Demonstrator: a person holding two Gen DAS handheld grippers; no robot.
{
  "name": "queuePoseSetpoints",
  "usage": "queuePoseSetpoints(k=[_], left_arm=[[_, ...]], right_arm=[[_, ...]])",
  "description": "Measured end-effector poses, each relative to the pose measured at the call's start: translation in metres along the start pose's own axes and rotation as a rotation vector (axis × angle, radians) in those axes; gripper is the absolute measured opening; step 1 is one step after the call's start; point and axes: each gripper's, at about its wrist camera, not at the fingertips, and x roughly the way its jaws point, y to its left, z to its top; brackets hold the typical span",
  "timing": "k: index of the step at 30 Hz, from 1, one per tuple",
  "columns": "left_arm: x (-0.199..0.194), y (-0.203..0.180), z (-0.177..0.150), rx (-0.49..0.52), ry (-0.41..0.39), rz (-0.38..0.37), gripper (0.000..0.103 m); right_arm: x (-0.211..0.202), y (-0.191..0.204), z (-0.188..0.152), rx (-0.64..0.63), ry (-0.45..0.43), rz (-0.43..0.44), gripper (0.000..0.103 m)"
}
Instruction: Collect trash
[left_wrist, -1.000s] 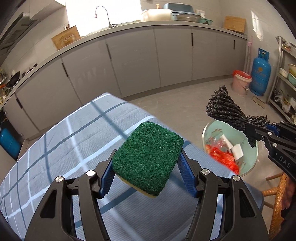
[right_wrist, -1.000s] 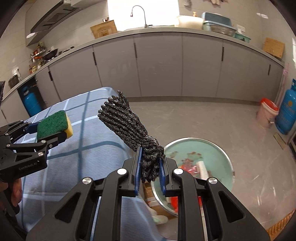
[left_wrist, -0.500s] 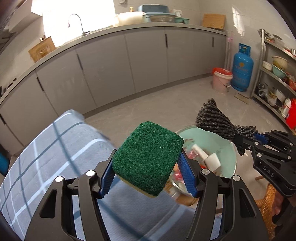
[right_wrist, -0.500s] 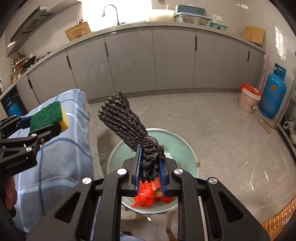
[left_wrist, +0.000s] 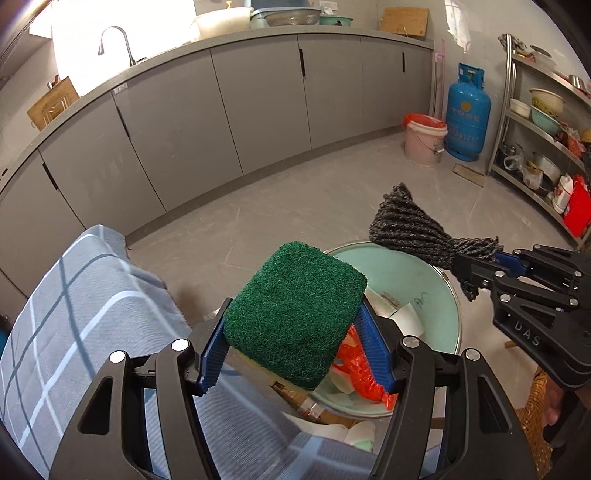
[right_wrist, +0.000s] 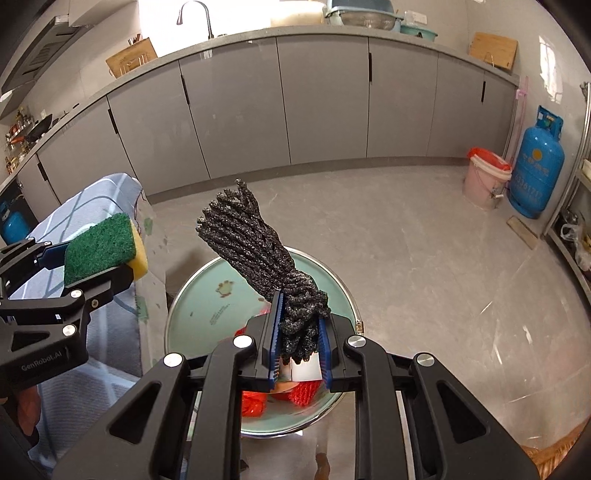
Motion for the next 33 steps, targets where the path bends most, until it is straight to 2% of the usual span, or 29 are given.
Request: queuePoseSetpoints(k=[2,3,5,7,8,13,16,22,25,33], left_arm=[[0.008,-0.003,0.002,0.003,0.015,-0.010,0.065],[0.011,-0.003,0.003,0.003,0.021,-0.009,0.067],[0.015,-0.003,0.002,0.003,0.031,-0.005,0.075],[0.016,-0.004,0.000,0.003,0.036,-0.004,0.078],[0.017,-0.003,-0.001,0.003,0.040,-0.003,0.082],[0.008,0.001,-0.004,-0.011,0.037,0.000,0.083],[-0.011,0.005,-0.006,-0.035,0.003,0.012,0.094],[-0.053,0.012,-0.018,-0.073,-0.048,0.005,0.094],[-0.073,0.018,-0.026,-0.084,-0.072,0.017,0.094],[-0.121,0.047,-0.039,-0.151,-0.140,0.023,0.094]], right_arm=[[0.006,-0.003,0.000,0.010,0.002,0.014,0.025],[0.009,-0.004,0.000,0.010,0.005,0.023,0.041],[0.008,-0.008,-0.002,0.021,-0.016,0.011,0.060],[0.008,-0.014,-0.004,0.049,-0.009,0.014,0.059],[0.007,-0.016,-0.006,0.061,-0.010,0.011,0.059],[-0.014,-0.022,-0.013,0.101,-0.032,-0.010,0.059],[-0.040,-0.023,-0.018,0.122,-0.080,-0.026,0.068],[-0.085,-0.014,-0.031,0.129,-0.143,-0.018,0.070],[-0.104,-0.005,-0.034,0.122,-0.177,-0.024,0.078],[-0.144,0.023,-0.035,0.082,-0.250,-0.038,0.079]])
